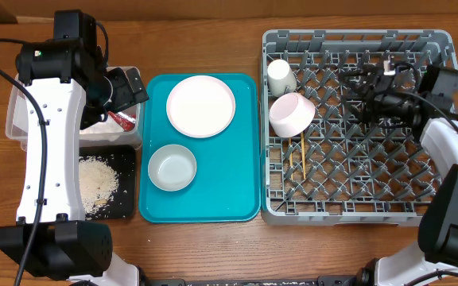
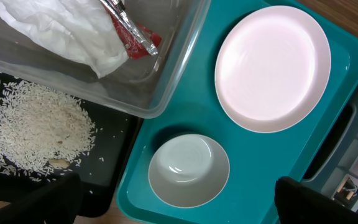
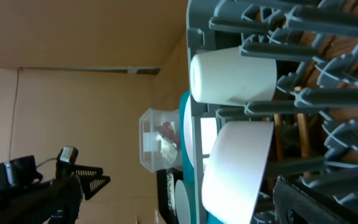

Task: Sort waste into correct bins and load items into the dishwasher
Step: 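Reach the right gripper to the grey-green bowl on the teal tray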

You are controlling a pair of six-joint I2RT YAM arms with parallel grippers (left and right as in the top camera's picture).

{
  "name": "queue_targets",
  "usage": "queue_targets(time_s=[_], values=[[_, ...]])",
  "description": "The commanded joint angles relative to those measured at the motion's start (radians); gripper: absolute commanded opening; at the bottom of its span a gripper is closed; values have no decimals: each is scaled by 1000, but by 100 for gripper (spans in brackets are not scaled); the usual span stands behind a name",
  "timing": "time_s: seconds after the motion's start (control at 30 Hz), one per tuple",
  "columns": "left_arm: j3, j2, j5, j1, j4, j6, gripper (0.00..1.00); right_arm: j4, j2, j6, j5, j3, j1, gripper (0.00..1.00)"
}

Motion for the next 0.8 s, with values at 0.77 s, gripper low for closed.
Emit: queue_targets(time_s=[0.77], values=[[-2,-6,-3,0,2,8,100,-193,-108,-459,1107,98,1266,100]])
